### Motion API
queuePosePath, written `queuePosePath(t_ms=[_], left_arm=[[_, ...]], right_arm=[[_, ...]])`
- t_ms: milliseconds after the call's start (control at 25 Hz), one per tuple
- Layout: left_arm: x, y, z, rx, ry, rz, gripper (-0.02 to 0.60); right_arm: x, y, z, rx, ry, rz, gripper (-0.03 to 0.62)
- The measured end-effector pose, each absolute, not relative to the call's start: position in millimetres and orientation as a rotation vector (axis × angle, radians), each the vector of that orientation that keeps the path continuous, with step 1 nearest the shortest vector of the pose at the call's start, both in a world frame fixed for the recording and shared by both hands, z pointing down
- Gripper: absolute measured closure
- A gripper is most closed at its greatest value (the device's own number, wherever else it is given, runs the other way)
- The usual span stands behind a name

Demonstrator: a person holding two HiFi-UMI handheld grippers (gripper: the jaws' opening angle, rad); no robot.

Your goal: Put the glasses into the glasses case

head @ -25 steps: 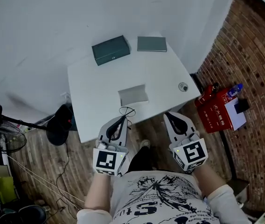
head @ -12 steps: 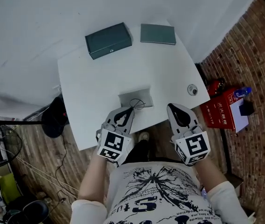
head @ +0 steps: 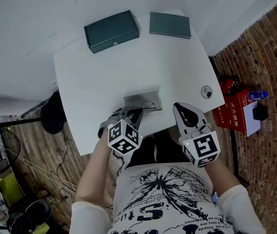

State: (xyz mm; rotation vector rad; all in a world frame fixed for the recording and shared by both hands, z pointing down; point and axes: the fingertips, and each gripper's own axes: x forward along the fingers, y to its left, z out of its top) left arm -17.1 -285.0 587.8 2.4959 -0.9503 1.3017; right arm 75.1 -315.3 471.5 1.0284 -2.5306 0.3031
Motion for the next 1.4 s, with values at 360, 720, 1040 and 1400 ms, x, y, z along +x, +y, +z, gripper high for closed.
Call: queuePosePath(t_ms=[360, 720, 1040, 1400], left_arm=[[-13.1, -307.8, 625.0, 2.445, -0.716, 1.639, 0.568], [0.5, -309.3, 647.2, 2.376, -0.541, 1.764, 0.568], [2.4, -305.3, 658.9, 2.307, -0.441, 1.805, 0.568], [6.8, -307.6, 670.1, 2.286, -0.398, 1.733, 0.563]], right_arm=[[75.4, -334.7, 489.7, 0.923, -2.536, 0.326, 0.579], [79.0, -342.2, 497.9, 0.882, -2.538, 0.346, 0.579], [84.3, -342.0, 503.2, 0.864, -2.53, 0.36, 0.579], [86.8, -350.3, 511.1, 0.864, -2.509, 0.37, 0.579]])
